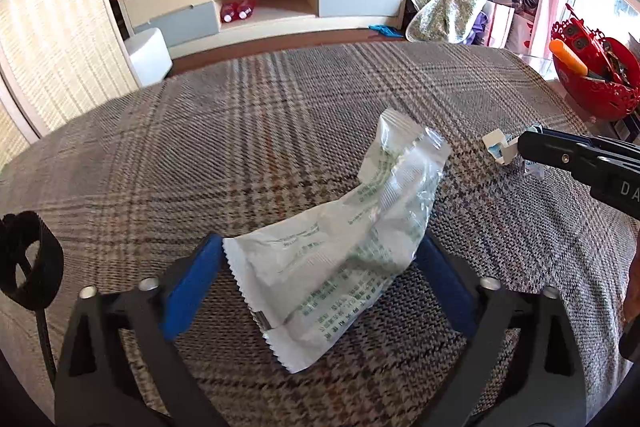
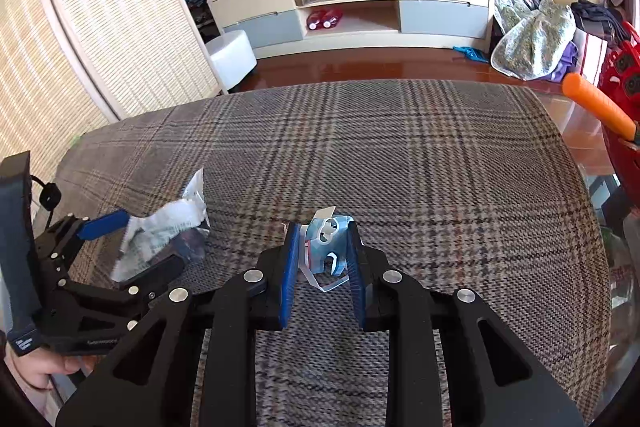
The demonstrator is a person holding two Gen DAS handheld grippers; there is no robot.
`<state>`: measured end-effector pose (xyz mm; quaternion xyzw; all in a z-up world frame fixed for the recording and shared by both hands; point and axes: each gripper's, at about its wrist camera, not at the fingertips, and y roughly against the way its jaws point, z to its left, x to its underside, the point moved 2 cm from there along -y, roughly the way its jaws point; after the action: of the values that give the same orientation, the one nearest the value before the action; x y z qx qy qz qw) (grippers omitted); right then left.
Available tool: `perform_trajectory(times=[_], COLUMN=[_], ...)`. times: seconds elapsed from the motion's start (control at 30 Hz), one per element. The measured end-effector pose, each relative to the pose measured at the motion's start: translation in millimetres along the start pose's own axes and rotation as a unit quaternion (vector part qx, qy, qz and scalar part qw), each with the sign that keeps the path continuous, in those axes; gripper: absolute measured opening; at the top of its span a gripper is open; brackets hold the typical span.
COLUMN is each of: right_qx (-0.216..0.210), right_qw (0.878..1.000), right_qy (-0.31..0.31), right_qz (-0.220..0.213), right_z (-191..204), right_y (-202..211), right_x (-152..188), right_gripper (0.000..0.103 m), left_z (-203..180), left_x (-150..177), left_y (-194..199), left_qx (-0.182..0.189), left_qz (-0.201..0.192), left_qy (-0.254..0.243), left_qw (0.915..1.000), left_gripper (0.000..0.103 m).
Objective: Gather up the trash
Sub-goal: 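Grasp the white-green foil packet with the left gripper while the right grasps the blue wrapper, then carry the foil packet and blue wrapper over the bin and release both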
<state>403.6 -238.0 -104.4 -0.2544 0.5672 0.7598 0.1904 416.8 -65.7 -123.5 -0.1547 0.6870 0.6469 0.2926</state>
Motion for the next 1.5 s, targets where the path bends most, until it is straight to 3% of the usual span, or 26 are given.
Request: perform_trajectory(times=[0.07, 0.23, 0.33, 0.57, 0.8, 1.17, 1.5], right_qx=[-0.003, -0.007, -0.01, -0.013, -0.012, -0.023, -0.031], right_qw=[1.0, 1.0, 1.0, 1.0, 0.999, 0.999, 0.999], right_qy=[-0.006, -0.003, 0.004, 0.021, 0.031, 0.024, 0.018], right_qz=[0.001, 0.001, 0.003, 0.001, -0.014, -0.011, -0.002], right_z=[-5.2, -4.8, 1.8, 19.3, 31.6, 50.0, 67.3], right_y=[-1.1, 2.3, 8.7, 48.0, 126.2, 225.8, 278.1], right_x=[0.7, 6.3, 9.5, 24.9, 49.3, 148.4, 228.4], right_gripper=[0.024, 0.024, 0.024, 0.024, 0.024, 0.024, 0.024], left_z=[-0.2, 2.3, 1.4, -2.9, -8.6, -38.9, -71.0], left_x=[-0.9, 3.2, 6.8, 21.2, 51.8, 141.9, 226.5], left_y=[4.5, 10.7, 21.3, 74.0, 148.4, 249.6, 313.8], left_qx=[0.005, 0.01, 0.003, -0.013, -0.014, 0.011, 0.035], left_qz=[-0.01, -0.008, -0.008, -0.018, -0.025, -0.023, -0.032], left_qy=[0.0, 0.0, -0.002, -0.017, -0.015, 0.017, 0.038], left_qw=[0.9999, 0.9999, 1.0, 0.9996, 0.9995, 0.9995, 0.9981], left_gripper=[0.068, 0.059, 0.036, 0.033, 0.033, 0.033, 0.033])
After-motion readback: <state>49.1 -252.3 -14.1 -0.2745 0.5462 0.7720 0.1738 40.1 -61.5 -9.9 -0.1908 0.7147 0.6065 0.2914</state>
